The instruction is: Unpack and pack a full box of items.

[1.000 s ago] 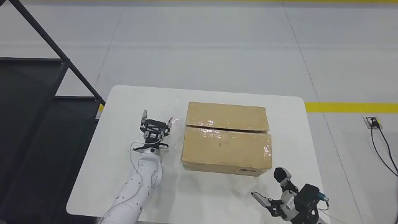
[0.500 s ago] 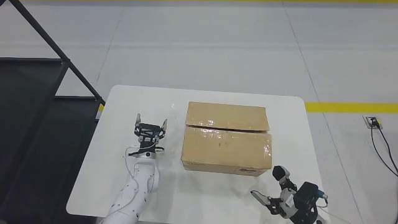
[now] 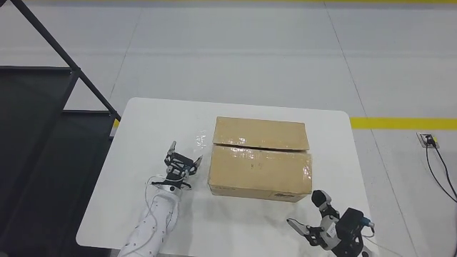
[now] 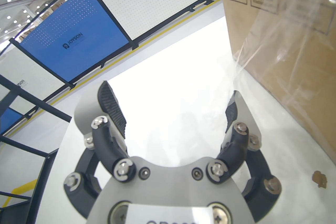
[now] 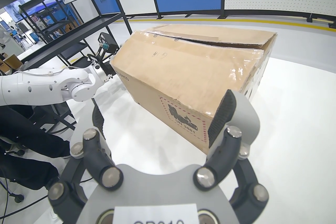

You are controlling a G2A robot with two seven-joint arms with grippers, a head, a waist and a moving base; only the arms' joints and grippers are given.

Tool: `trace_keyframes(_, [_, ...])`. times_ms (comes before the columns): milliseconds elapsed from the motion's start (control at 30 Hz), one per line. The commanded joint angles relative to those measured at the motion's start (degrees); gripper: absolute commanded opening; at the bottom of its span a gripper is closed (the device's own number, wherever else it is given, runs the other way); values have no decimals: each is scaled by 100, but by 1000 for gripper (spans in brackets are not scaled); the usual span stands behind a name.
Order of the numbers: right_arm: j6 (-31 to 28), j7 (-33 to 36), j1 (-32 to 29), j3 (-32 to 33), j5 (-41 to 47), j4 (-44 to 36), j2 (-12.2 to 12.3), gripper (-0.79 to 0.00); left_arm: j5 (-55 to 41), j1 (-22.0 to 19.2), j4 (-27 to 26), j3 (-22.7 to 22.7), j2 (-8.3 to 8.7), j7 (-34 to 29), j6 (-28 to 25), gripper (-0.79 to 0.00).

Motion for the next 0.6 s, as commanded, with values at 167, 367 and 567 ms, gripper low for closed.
trace_keyframes(167, [32,-97,-119,21,-44,-51,4,0,332,-81,-53,91,19,-278,-146,0])
trace_keyframes(367, [71,-168,-237,48,-108,-134,8,0,408,-391,257,232,-45,-545,-119,0])
trace_keyframes(567, [112,-240,-364,92,-152,-199,12,0,88,-752,653,275,-167,-756,217,0])
